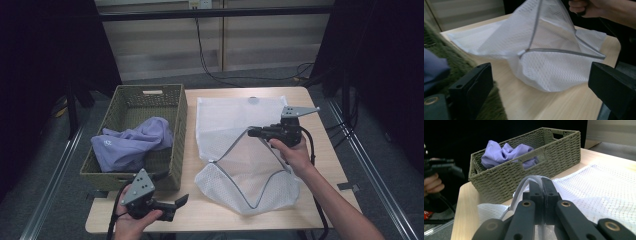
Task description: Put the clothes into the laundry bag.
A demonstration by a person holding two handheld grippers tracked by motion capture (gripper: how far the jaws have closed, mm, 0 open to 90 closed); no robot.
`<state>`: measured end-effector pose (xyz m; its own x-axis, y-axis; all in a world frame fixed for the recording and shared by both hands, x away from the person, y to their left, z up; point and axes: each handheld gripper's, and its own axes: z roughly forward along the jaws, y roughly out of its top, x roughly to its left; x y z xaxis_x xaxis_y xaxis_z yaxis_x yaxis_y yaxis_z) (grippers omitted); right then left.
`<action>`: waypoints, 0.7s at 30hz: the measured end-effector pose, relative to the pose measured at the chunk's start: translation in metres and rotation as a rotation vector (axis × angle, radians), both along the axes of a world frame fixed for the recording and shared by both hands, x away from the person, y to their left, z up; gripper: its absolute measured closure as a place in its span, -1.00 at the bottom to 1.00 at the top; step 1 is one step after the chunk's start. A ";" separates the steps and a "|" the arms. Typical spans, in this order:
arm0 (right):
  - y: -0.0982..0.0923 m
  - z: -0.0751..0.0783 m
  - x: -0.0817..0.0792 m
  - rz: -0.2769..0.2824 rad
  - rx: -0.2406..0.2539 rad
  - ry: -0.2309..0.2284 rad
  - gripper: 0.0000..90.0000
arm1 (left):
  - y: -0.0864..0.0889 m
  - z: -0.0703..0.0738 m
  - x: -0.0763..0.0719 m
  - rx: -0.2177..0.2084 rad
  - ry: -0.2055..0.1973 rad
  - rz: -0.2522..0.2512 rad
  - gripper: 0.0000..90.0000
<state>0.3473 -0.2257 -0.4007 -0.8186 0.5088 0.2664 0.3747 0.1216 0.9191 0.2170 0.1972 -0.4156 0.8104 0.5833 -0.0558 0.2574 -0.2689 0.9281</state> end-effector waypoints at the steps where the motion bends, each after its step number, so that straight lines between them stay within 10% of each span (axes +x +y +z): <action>1: 0.000 0.000 0.000 -0.001 -0.004 0.000 0.98 | 0.004 0.003 0.002 0.001 0.002 0.006 -0.87; 21: 0.002 -0.007 0.003 0.011 -0.025 0.010 0.97 | 0.062 0.037 0.063 0.066 0.092 0.163 -0.84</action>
<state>0.3499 -0.2238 -0.4076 -0.8215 0.5066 0.2619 0.3826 0.1490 0.9118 0.2802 0.2597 -0.3791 0.6979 0.7114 -0.0826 0.3855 -0.2759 0.8805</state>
